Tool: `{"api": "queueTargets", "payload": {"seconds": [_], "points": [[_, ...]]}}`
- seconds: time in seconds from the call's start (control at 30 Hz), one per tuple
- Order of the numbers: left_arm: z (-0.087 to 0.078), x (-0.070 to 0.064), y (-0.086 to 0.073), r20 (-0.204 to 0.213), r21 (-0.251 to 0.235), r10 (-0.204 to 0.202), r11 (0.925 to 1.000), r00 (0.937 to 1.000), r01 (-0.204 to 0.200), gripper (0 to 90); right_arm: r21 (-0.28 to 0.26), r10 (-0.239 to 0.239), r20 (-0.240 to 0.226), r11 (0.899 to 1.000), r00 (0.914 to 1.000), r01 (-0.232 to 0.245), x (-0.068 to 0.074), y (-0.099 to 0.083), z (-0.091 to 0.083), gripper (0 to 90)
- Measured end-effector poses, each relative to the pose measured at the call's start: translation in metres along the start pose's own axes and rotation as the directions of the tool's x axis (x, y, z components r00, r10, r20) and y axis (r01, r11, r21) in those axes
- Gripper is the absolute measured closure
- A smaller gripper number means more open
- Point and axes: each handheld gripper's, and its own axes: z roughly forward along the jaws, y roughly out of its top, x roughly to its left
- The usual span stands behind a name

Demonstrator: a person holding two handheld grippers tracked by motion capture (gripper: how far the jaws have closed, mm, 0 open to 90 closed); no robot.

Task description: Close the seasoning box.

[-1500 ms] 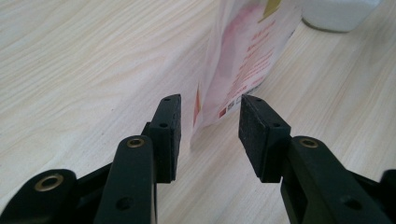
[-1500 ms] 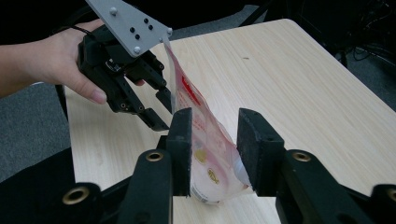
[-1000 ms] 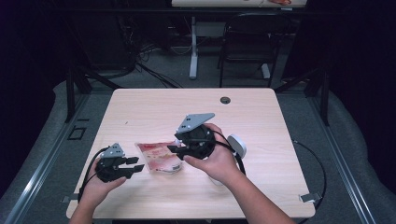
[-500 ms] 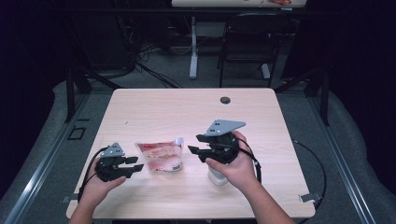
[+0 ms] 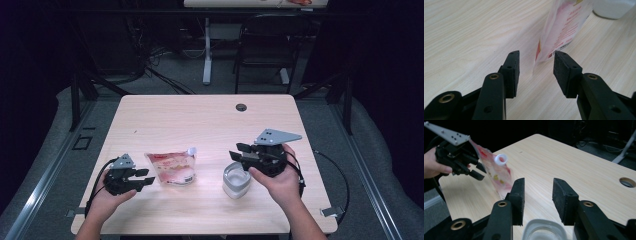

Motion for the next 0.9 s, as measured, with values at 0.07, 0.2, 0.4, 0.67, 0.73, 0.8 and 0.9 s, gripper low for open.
{"api": "queueTargets", "payload": {"seconds": [0.07, 0.2, 0.4, 0.67, 0.73, 0.8, 0.9], "points": [[0.0, 0.0, 0.0, 0.001, -0.001, -0.001, 1.0, 1.0, 0.001, 56.6, -0.006, 0.007, 0.006, 1.0, 1.0, -0.007, -0.003, -0.001, -0.003, 64.0], [0.001, 0.0, 0.0, 0.0, -0.001, -0.002, 1.0, 1.0, 0.002, 56.6, -0.015, 0.025, 0.053, 1.0, 0.9983, -0.024, -0.016, -0.004, -0.014, 69.0], [0.0, 0.0, -0.001, 0.0, -0.005, -0.001, 1.0, 1.0, 0.001, 56.6, -0.021, 0.046, 0.09, 0.999, 0.9949, -0.045, -0.026, -0.01, -0.022, 72.4], [-0.002, 0.002, -0.002, -0.004, -0.005, -0.007, 1.0, 1.0, 0.007, 56.6, -0.022, 0.054, 0.122, 0.998, 0.9911, -0.052, -0.034, -0.017, -0.029, 74.9], [-0.002, 0.002, -0.003, -0.007, -0.01, -0.009, 0.9999, 0.9999, 0.009, 56.6, -0.033, 0.05, 0.151, 0.998, 0.9873, -0.045, -0.037, -0.021, -0.031, 78.6], [-0.002, 0.002, -0.003, -0.005, -0.01, -0.015, 0.9998, 0.9999, 0.015, 56.6, -0.046, 0.062, 0.164, 0.997, 0.9845, -0.055, -0.04, -0.024, -0.033, 81.2], [-0.001, 0.003, -0.003, -0.006, -0.006, -0.013, 0.9999, 0.9999, 0.013, 56.6, -0.055, 0.09, 0.173, 0.995, 0.9808, -0.081, -0.048, -0.03, -0.036, 85.0]]}}
